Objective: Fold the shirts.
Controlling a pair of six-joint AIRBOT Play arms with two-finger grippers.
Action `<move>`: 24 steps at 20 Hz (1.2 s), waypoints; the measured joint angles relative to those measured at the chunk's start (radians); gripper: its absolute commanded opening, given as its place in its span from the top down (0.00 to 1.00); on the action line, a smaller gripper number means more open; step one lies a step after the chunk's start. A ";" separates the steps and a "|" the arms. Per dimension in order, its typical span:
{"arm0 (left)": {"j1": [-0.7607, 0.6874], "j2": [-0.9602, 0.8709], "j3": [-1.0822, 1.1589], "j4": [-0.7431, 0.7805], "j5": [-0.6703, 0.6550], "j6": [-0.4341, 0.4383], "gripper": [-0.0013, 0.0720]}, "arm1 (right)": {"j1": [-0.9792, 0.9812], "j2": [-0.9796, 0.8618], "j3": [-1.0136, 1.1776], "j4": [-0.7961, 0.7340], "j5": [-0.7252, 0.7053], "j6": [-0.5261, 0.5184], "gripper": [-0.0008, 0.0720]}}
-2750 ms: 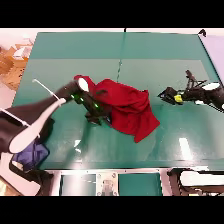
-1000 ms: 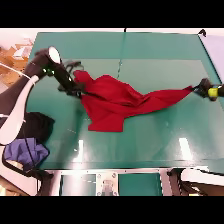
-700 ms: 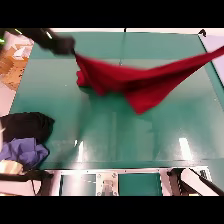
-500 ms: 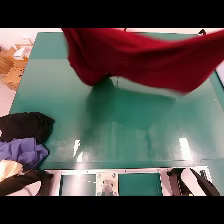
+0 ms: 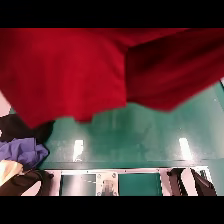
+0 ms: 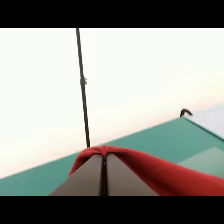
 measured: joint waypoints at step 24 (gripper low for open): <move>0.053 -0.943 -0.221 -0.245 0.187 -0.029 0.66 | 0.148 -0.829 -0.415 -0.060 0.035 -0.100 0.65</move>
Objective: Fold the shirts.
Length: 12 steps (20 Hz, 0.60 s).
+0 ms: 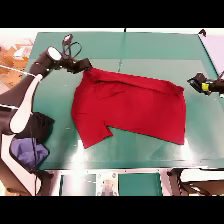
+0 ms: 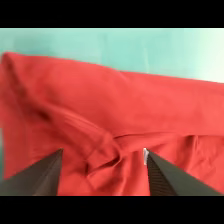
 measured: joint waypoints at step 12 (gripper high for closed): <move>0.268 0.018 0.081 0.091 -0.658 0.051 0.09 | -0.310 0.281 -0.277 -0.150 0.339 0.020 0.57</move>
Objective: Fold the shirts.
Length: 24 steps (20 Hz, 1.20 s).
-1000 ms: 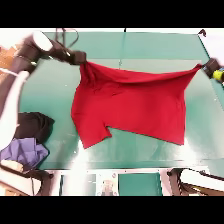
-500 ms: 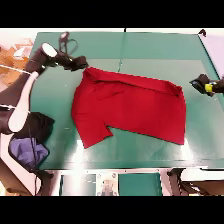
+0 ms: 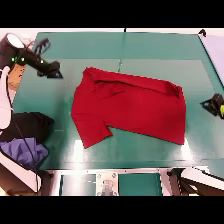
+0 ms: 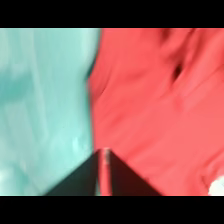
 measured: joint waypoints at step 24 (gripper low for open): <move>-0.064 0.002 -0.577 -0.189 0.109 0.261 0.95 | -0.066 -0.115 -0.315 -0.067 0.059 -0.038 0.32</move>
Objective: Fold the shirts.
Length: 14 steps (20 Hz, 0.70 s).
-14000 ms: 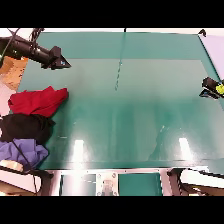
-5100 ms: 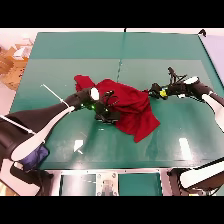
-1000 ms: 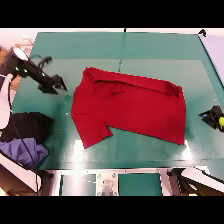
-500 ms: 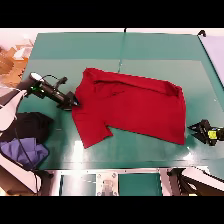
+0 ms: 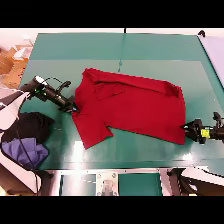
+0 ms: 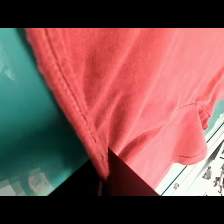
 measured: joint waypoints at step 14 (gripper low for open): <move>0.001 0.000 -0.002 -0.049 -0.011 0.030 0.95 | 0.027 -0.043 -0.002 0.052 0.046 0.087 0.33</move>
